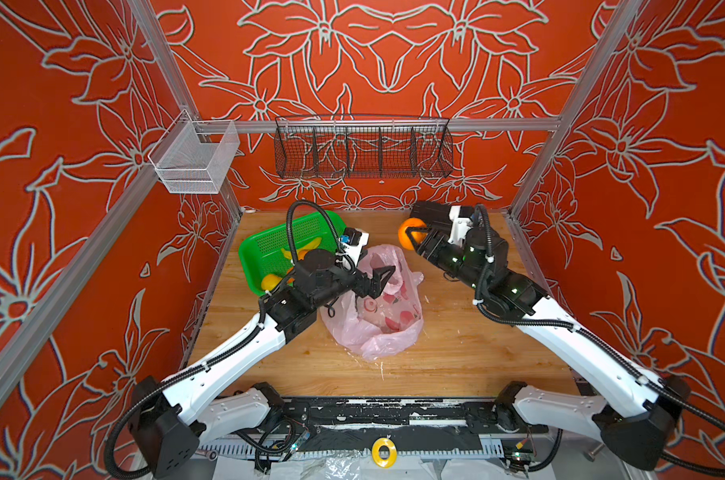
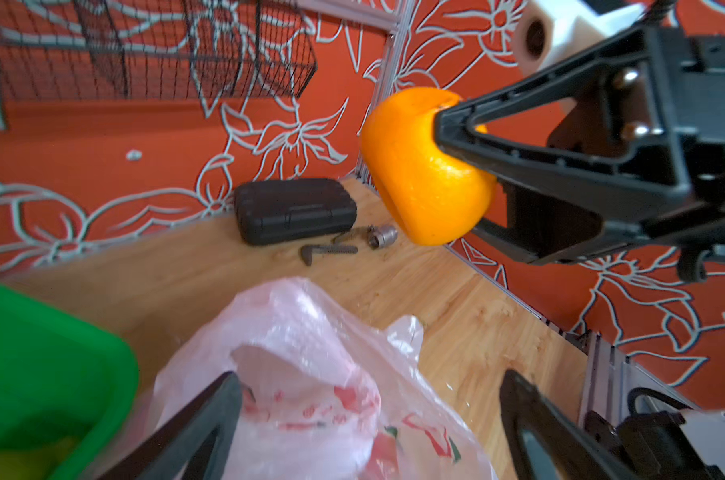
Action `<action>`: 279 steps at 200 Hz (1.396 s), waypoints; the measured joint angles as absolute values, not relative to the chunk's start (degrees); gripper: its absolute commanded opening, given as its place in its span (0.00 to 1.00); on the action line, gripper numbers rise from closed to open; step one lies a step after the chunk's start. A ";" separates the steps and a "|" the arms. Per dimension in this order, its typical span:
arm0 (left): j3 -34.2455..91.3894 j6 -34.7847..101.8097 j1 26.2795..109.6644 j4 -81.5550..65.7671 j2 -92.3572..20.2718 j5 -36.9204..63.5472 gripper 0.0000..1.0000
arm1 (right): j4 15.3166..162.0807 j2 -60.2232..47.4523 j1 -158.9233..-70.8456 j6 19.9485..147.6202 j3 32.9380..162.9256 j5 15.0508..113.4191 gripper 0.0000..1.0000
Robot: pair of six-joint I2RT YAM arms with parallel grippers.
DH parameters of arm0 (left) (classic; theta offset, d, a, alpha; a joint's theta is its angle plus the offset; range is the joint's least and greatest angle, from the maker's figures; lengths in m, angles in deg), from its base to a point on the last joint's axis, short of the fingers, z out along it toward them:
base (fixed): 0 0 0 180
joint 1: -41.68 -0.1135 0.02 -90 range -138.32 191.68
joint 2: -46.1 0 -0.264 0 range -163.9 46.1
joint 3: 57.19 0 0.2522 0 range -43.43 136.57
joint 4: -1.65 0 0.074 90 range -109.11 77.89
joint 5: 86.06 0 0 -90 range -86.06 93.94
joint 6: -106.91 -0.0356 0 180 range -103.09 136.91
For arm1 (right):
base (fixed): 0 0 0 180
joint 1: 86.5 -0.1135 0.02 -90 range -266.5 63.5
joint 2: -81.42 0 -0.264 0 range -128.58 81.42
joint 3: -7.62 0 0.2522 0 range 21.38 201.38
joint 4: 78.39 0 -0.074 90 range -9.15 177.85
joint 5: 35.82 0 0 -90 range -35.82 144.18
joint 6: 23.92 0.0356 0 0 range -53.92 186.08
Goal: Untie the knot of the plastic bag and take out the fruit
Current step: 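Lift the orange out with the right gripper and pass it to the left gripper, then carry the orange into the green basket with the left gripper while right draws back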
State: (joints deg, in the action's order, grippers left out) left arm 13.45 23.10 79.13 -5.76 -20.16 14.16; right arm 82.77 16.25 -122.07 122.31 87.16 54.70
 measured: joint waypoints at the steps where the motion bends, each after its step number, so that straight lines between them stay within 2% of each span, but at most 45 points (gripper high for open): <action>1: 13.59 22.99 79.16 -5.59 -20.31 14.16 0.97 | 82.88 16.27 -122.01 122.42 87.14 54.72 0.60; 68: 24.19 16.94 80.80 5.19 -35.28 14.27 0.98 | 91.14 17.41 -119.32 132.50 84.29 59.15 0.60; 137: 28.91 16.55 82.22 9.32 -39.28 13.85 0.97 | 95.79 17.49 -119.19 136.04 81.96 61.01 0.60; 215: 32.45 19.67 82.52 9.67 -42.67 12.96 0.72 | 99.07 18.17 -118.84 137.96 80.56 61.14 0.62; 237: 33.32 20.20 82.61 9.32 -43.42 13.05 0.67 | 99.55 18.17 -118.64 138.51 80.34 60.90 0.67; 279: 33.93 21.46 82.61 7.74 -43.68 12.00 0.58 | 99.57 19.09 -118.73 138.16 79.35 60.82 0.86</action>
